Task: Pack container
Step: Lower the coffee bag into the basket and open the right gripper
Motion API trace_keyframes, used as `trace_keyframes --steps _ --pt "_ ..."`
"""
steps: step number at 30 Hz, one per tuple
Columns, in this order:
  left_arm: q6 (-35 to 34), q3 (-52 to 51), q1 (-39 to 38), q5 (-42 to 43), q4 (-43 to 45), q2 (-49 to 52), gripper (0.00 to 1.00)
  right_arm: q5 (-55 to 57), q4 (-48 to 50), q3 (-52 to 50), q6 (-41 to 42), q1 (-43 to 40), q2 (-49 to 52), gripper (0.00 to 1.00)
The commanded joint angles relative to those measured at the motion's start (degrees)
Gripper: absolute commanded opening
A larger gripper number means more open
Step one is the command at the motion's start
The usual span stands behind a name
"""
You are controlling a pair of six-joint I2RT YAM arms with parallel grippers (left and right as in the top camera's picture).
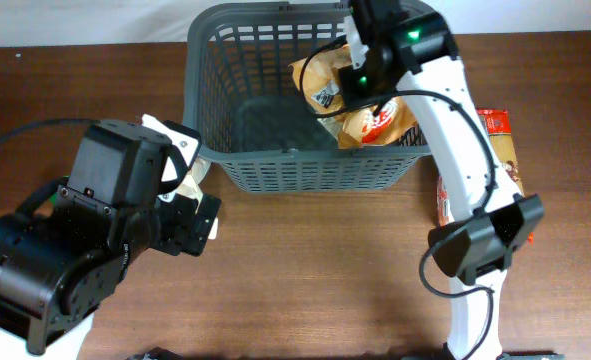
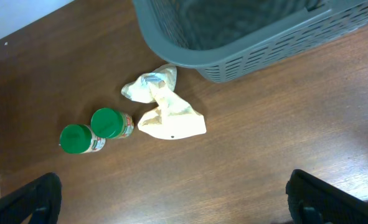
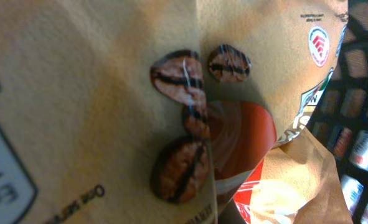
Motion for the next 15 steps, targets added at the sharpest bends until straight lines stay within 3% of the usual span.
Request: trace_keyframes --steps 1,2,3,4,9,15 --pt "-0.5 -0.1 0.4 -0.4 0.1 0.0 0.99 1.7 1.9 1.0 0.8 0.3 0.2 0.04" --pt "-0.5 -0.1 0.4 -0.4 0.1 0.0 0.99 1.8 2.0 1.0 0.7 0.2 0.7 0.1" --pt "-0.5 -0.1 0.4 -0.4 0.1 0.0 0.99 2.0 1.9 1.0 0.8 0.2 1.1 0.27" --pt "-0.5 -0.1 0.4 -0.4 0.1 0.0 0.99 2.5 1.7 1.0 0.8 0.0 1.7 0.36" --pt "-0.5 -0.1 0.4 -0.4 0.1 0.0 0.99 3.7 1.6 1.2 0.8 -0.1 1.6 0.51" --pt "-0.5 -0.1 0.4 -0.4 0.1 0.0 0.99 4.7 1.6 1.6 0.1 0.0 -3.4 0.47"
